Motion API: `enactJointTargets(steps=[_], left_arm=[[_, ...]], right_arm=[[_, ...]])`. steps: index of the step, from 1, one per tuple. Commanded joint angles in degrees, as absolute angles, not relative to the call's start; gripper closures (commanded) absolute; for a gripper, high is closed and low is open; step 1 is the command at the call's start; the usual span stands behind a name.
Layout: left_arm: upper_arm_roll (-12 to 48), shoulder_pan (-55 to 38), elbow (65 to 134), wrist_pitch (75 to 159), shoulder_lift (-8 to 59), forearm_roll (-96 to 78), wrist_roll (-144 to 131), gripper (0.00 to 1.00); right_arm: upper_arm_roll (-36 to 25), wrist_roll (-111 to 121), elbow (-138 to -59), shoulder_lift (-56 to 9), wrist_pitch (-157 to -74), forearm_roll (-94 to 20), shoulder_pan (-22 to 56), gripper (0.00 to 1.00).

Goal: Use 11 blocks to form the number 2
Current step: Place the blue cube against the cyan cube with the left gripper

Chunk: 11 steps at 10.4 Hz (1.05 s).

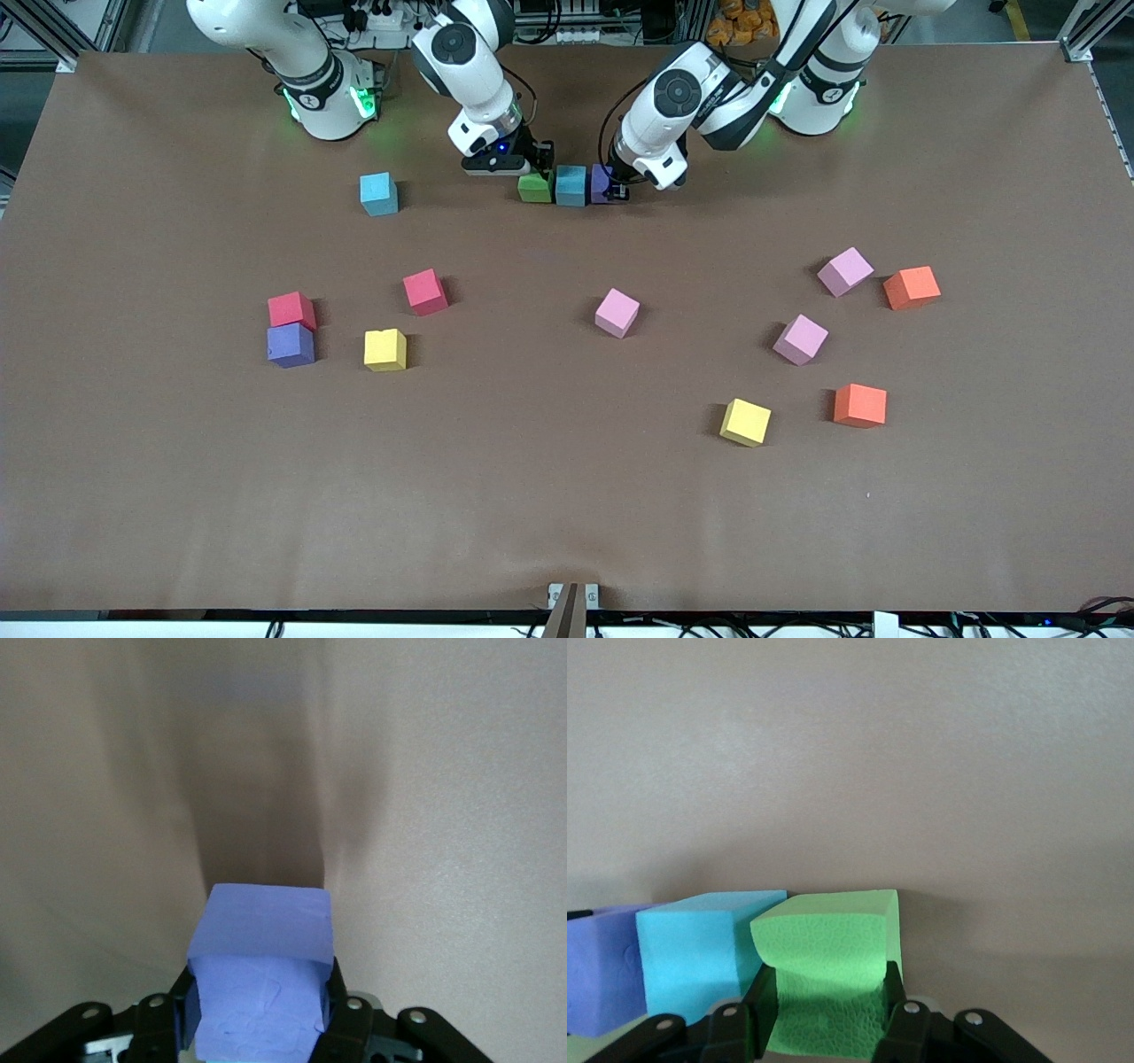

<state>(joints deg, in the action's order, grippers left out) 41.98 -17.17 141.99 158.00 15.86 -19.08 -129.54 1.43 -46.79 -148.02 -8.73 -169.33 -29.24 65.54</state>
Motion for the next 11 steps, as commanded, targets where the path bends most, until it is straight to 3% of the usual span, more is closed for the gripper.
enactJointTargets(steps=[1, 9, 11], left_arm=[[42.0, -17.7, 141.6, 158.8, 16.6, -20.2, -130.2, 0.56], [41.8, -17.6, 140.1, 159.2, 18.5, -19.7, -130.0, 0.54], [41.8, -17.6, 140.0, 159.2, 18.5, -19.6, -130.0, 0.53]], right_arm=[[1.2, -41.1, -147.8, -8.0, -169.2, -30.3, 65.7, 0.5], [1.1, -18.5, -150.0, -6.2, -168.7, -30.3, 60.6, 0.5], [1.1, -10.4, -150.3, -4.1, -163.3, -30.3, 59.8, 0.5]])
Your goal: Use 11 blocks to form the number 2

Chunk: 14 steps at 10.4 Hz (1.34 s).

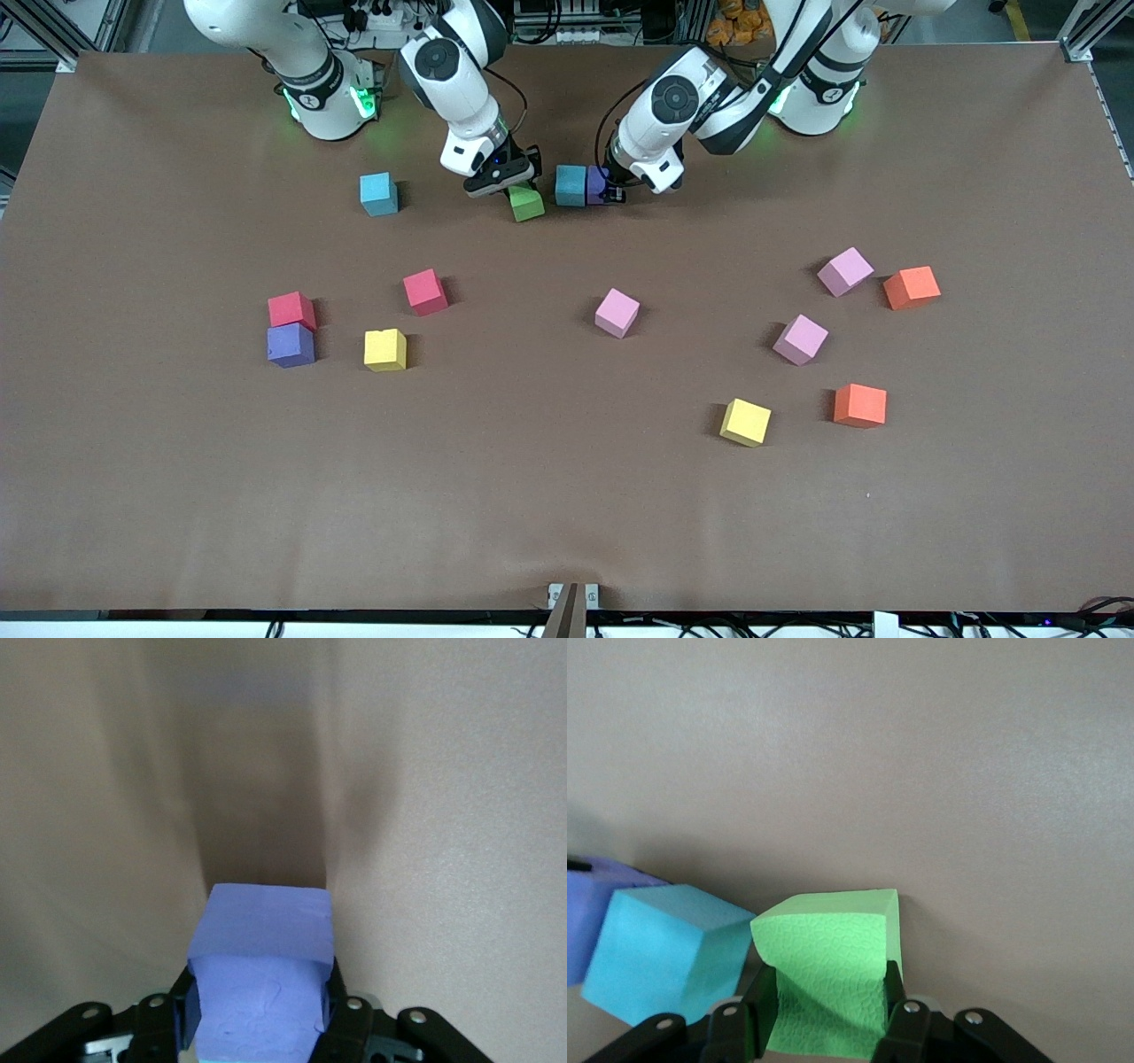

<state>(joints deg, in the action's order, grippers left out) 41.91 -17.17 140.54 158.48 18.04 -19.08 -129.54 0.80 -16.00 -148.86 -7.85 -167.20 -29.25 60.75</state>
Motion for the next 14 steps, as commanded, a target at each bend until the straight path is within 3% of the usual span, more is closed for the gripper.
enactJointTargets(steps=[1, 5, 7, 8, 12, 14], left_arm=[[41.8, -17.6, 140.0, 159.2, 18.5, -19.6, -130.0, 0.52], [41.8, -17.6, 140.0, 159.2, 18.6, -19.5, -130.0, 0.47], [41.9, -17.6, 140.0, 159.2, 18.7, -19.5, -129.9, 0.32], [41.8, -17.6, 140.0, 159.2, 18.8, -19.5, -129.9, 0.0], [41.8, -17.5, 140.0, 159.1, 18.5, -19.0, -129.6, 0.0], [41.9, -16.9, 140.6, 156.7, 13.9, -17.6, -129.6, 0.0]], right_arm=[[0.9, -6.5, -150.3, -2.4, -159.8, -30.2, 59.9, 0.5], [1.3, 1.4, -150.4, -1.1, -159.5, -26.7, 62.3, 0.54], [1.1, 6.7, -150.4, -0.2, -159.4, -22.8, 61.7, 0.54], [1.1, 8.5, -150.3, -0.2, -159.4, -22.7, 61.6, 0.54], [1.0, 12.3, -150.0, 0.9, -159.3, -22.3, 59.8, 0.55], [1.1, 14.3, -150.1, 0.4, -159.3, -22.2, 59.8, 0.55]])
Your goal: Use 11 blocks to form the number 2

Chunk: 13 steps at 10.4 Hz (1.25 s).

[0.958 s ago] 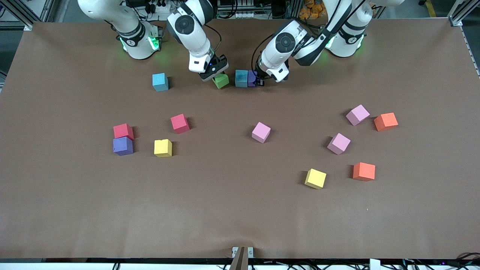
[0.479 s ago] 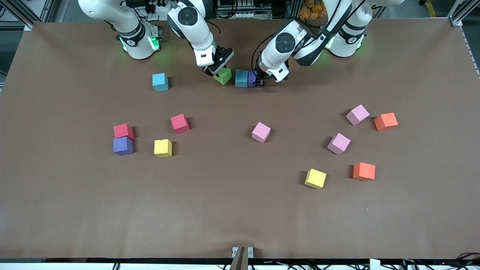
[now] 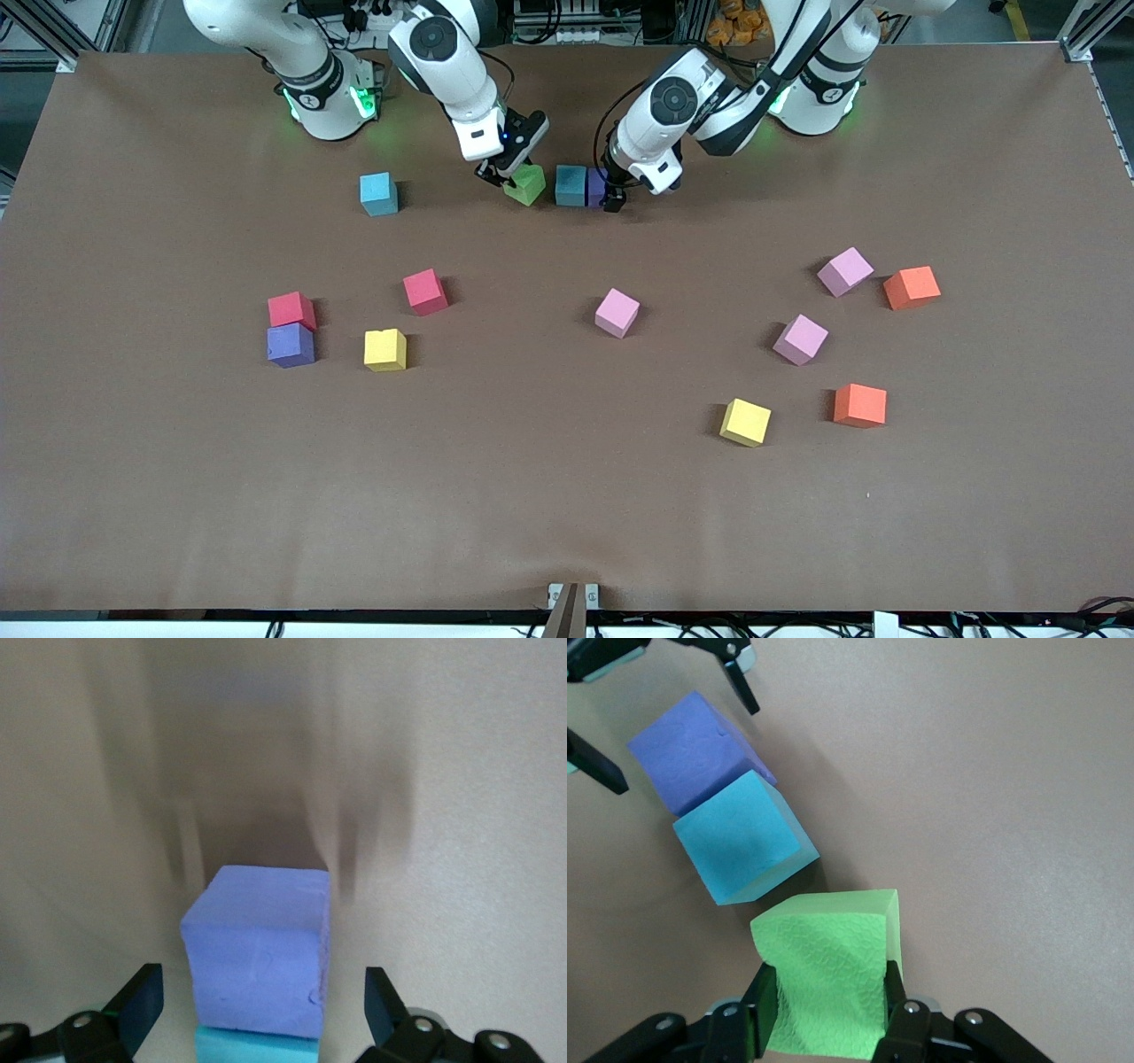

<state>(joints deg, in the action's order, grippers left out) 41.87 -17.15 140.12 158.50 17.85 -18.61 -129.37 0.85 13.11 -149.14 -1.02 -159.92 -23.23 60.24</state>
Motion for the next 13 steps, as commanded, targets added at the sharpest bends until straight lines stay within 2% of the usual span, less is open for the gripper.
enactJointTargets(steps=[1, 3, 4, 6, 10, 13], left_arm=[[42.1, -16.5, 140.4, 153.3, 11.0, -17.4, -129.6, 0.0], [43.1, -16.0, 140.4, 147.5, 5.0, -17.4, -128.8, 0.0], [43.8, -14.9, 140.3, 145.6, 2.6, -17.3, -127.3, 0.0], [45.6, -9.4, 139.3, 141.9, -0.3, -17.4, -121.1, 0.0], [45.1, 1.3, 134.2, 139.5, 2.1, -17.4, -105.3, 0.0], [41.7, 1.9, 130.9, 134.1, 5.3, -14.3, -99.7, 0.0]], right_arm=[[1.1, 14.3, -150.1, 0.4, -159.3, -22.1, 59.9, 0.55], [1.1, 17.0, -150.3, 1.8, -157.3, -20.9, 59.9, 0.55], [1.0, 17.8, -149.9, 2.5, -153.5, -19.4, 59.8, 0.57], [1.1, 17.8, -149.4, 1.8, -153.1, -16.0, 59.2, 0.58], [1.0, 19.8, -145.3, -2.6, -152.6, -9.8, 59.0, 0.58], [1.1, 21.4, -144.2, -3.3, -152.6, -4.5, 59.3, 0.58]])
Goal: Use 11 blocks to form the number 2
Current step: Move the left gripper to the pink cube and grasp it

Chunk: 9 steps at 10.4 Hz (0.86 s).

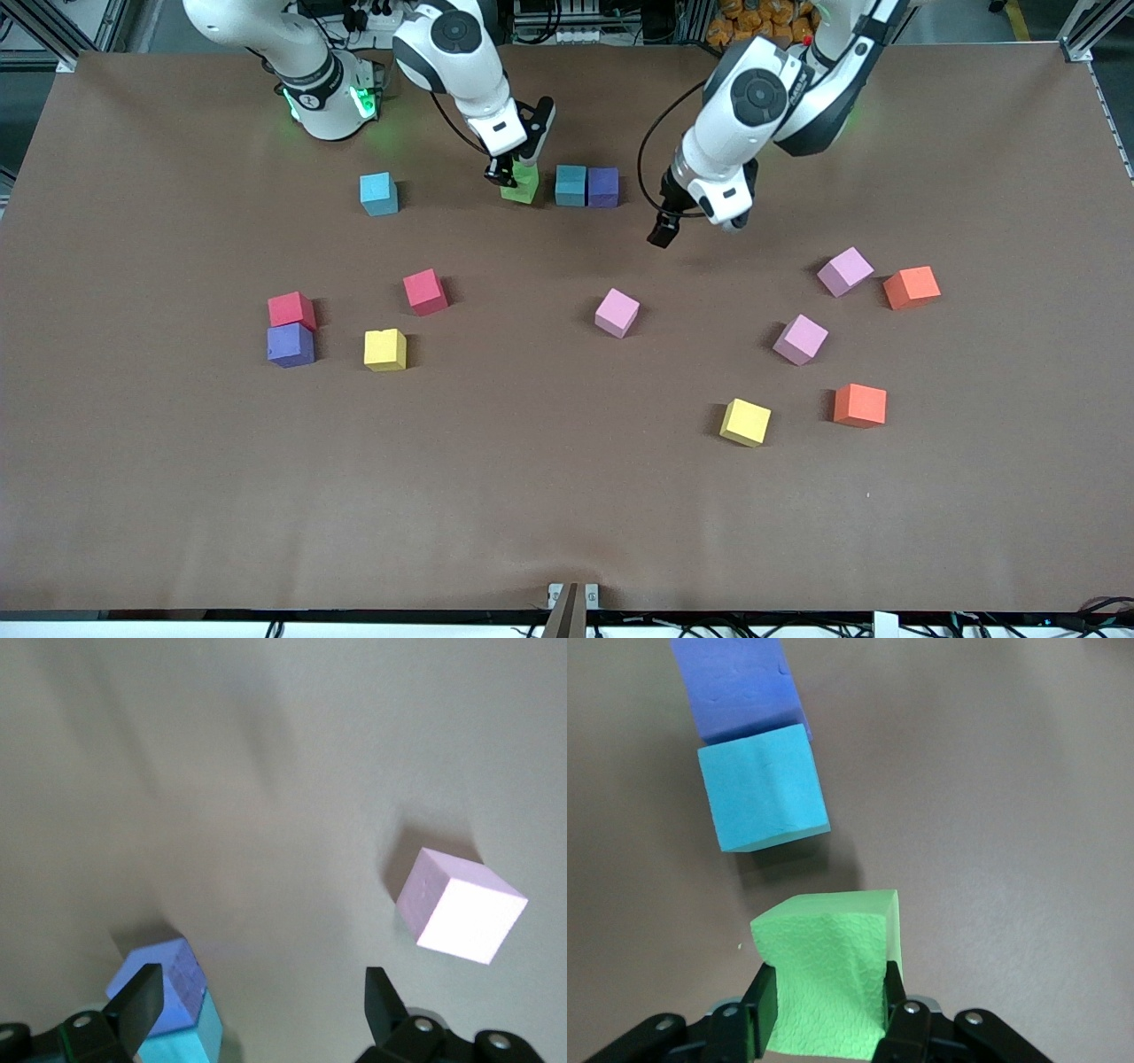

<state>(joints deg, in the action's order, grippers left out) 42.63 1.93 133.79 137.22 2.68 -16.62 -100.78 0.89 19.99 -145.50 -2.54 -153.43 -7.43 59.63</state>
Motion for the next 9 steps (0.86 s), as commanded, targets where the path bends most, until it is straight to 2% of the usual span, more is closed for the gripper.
enactJointTargets(steps=[1, 4, 7, 9], left_arm=[[40.4, 1.9, 129.7, 133.7, 6.5, -13.5, -99.1, 0.0], [36.2, -0.2, 123.6, 133.5, 12.7, -6.8, -93.4, 0.0], [25.3, -11.8, 114.0, 130.8, 19.6, -0.9, -93.3, 0.0], [20.7, -15.4, 111.2, 130.2, 21.2, -1.0, -93.4, 0.0]], right_arm=[[1.1, 21.4, -144.2, -3.8, -152.5, -4.5, 59.6, 0.58], [1.3, 21.4, -144.2, -5.0, -152.5, -4.5, 60.5, 0.58], [1.5, 21.4, -144.0, -5.7, -152.7, -4.7, 61.3, 0.59], [1.6, 21.4, -143.4, -7.4, -153.3, -4.8, 61.7, 0.6]])
